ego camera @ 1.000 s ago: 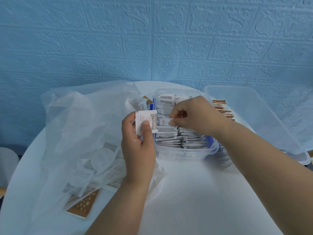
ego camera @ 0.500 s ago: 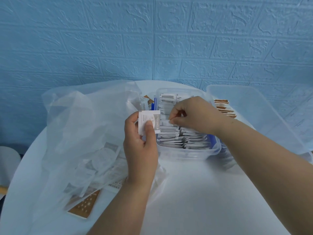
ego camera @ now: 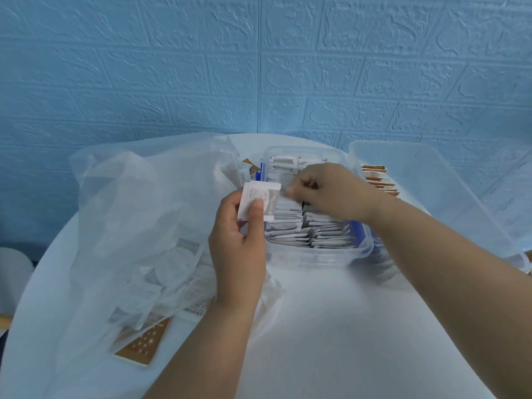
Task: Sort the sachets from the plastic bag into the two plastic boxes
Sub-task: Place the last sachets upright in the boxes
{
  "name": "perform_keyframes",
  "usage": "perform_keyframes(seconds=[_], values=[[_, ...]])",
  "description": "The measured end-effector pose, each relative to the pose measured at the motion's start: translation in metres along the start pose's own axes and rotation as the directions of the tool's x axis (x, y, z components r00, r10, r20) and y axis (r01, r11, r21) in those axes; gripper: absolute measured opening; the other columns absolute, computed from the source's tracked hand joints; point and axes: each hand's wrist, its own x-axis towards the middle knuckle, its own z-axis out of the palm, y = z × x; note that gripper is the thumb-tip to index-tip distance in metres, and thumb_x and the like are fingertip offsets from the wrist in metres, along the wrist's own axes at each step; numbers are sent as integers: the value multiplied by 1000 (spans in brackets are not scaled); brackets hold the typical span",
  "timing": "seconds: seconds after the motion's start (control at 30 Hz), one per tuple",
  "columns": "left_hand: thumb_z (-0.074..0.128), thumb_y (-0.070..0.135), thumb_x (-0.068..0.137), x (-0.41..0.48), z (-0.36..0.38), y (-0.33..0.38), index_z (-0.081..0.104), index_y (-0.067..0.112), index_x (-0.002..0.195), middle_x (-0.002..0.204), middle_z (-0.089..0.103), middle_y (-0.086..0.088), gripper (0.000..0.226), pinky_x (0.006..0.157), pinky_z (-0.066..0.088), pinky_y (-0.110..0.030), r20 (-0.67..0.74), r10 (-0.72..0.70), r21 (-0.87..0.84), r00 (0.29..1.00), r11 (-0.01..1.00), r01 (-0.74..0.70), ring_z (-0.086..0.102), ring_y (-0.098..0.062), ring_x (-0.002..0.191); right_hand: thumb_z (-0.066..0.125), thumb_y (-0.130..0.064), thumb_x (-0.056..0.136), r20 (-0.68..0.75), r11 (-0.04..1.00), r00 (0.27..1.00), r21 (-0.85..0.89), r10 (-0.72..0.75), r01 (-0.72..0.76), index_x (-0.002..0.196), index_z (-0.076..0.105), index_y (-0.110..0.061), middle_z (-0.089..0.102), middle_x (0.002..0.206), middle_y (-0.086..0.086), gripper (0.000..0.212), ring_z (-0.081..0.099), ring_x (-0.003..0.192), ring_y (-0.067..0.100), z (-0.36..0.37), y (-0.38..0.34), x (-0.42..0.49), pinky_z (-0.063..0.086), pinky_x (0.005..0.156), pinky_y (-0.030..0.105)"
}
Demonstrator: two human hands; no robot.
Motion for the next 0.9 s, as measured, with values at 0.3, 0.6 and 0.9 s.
perform_keyframes(seconds=[0.3, 0.6, 0.9], values=[[55, 32, 86, 0, -1, -5, 59, 34, 94, 84, 66, 10, 8, 70, 46, -15, 51, 2, 9, 999, 1000, -3, 63, -9, 78, 70, -5, 79, -43, 915, 990, 378, -135, 142, 81, 66, -16, 64, 70, -3, 12, 55, 56, -1, -7, -26, -15, 49, 61, 13], [51, 10, 91, 4, 1, -7, 55, 32, 95, 102, 58, 6, 22, 66, 38, -2, 84, -128, 23, 988, 992, 127, 53, 11, 81, 73, -17, 78, -133, 996, 987, -38, -86, 82, 82, 68, -20, 65, 71, -5, 7, 59, 63, 4, -18, -9, -11, 46, 75, 23], [49, 15, 92, 7, 0, -14, 64, 21, 109, 105, 63, 5, 24, 65, 42, -7, 126, -151, 63, 981, 988, 144, 58, 1, 85, 73, -18, 79, -64, 985, 993, -150, -98, 88, 85, 71, -14, 59, 73, -8, 8, 48, 60, 0, 4, -11, -4, 34, 61, 3]])
